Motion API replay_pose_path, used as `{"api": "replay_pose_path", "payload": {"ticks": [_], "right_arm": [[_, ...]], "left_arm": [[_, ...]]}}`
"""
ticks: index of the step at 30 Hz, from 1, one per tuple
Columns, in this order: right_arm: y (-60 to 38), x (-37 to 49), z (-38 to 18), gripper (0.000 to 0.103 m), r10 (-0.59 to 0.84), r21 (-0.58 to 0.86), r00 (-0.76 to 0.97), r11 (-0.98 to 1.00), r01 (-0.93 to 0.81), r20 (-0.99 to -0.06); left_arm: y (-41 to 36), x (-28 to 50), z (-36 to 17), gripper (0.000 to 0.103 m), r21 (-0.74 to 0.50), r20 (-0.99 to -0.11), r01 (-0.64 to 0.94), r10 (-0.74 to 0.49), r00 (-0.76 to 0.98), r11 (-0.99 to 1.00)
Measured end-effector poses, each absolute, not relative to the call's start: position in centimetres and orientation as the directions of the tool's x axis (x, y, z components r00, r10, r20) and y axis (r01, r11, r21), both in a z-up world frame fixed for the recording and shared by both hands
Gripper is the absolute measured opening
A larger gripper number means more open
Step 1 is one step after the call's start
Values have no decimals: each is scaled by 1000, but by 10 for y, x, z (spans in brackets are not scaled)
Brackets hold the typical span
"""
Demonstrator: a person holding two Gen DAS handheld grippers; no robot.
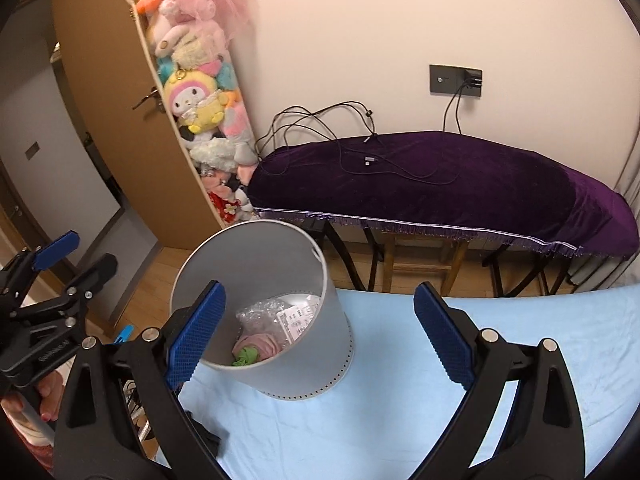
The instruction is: Collect trash
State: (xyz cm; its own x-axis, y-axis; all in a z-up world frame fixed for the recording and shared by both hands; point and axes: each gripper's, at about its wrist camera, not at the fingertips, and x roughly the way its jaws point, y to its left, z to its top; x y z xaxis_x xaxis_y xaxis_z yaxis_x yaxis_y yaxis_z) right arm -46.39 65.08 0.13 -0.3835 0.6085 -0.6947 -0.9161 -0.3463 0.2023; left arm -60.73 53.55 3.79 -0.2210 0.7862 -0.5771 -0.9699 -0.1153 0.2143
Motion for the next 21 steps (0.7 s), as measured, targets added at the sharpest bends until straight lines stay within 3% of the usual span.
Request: {"api": "replay_pose_path", "payload": {"ticks": [21], "right_arm": [[595, -485, -4, 91, 629, 41, -342, -441, -896, -698]], "left_arm": [[527, -590, 21, 77, 198, -592, -975, 780, -202, -103]]}}
